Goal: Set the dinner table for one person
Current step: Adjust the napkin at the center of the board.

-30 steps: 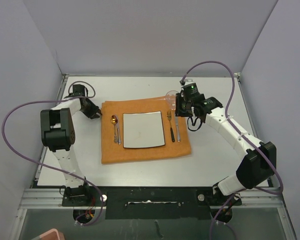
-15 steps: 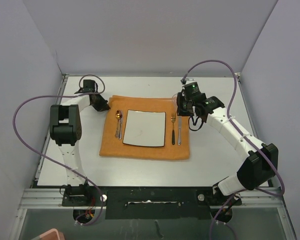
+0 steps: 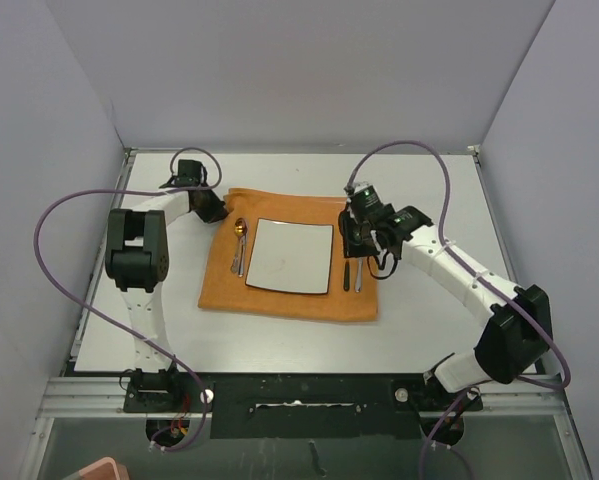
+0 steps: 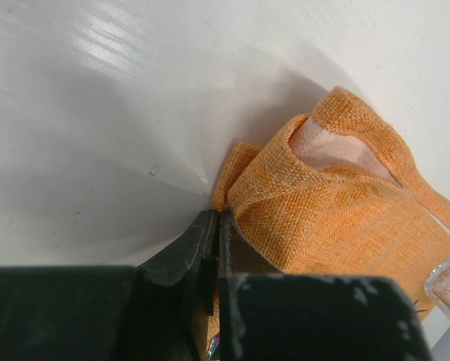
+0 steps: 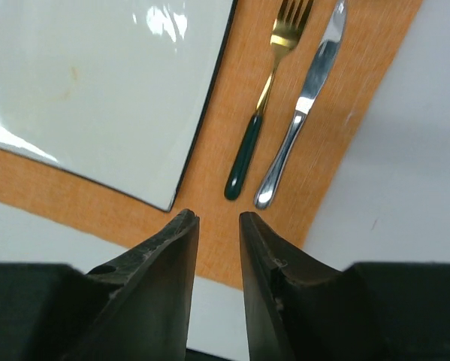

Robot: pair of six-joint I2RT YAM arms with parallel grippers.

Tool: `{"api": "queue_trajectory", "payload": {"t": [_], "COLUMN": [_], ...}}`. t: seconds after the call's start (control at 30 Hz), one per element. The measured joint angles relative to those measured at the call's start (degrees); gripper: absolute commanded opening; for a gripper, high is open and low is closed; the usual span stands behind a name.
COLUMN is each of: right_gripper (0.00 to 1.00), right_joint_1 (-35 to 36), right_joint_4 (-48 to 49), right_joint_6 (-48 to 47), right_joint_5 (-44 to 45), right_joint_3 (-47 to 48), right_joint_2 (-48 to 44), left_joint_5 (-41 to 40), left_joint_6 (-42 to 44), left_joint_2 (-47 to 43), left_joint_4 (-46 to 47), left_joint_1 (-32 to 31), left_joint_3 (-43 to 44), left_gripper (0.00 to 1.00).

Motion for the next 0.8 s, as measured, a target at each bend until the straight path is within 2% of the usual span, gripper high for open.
{"api": "queue_trajectory", "payload": {"t": [0.2, 0.43, 0.8], "right_gripper": [0.49, 0.51, 0.5], "right_joint_1": [3.28, 3.26, 1.18], "right_joint_4": [-8.59, -15.47, -16.83], "right_joint_6": [1.92, 6.23, 16.96], "right_joint_5": [0.09, 2.43, 4.98], "right_joint_3": [-3.43, -3.45, -9.79], "right_joint_2": [1.64, 5.73, 7.72], "left_joint_5": [-1.07, -1.92, -2.4], "left_joint_6": [0.94, 1.66, 2.12], "left_joint_2": [-0.87, -1.81, -2.8], "left_joint_4": [0.17, -0.52, -1.75], "left_joint_1": [-0.57, -0.96, -1.16], "left_joint_3": [-0.94, -1.81, -2.62], "left_gripper": [0.0, 0.0, 0.0]}}
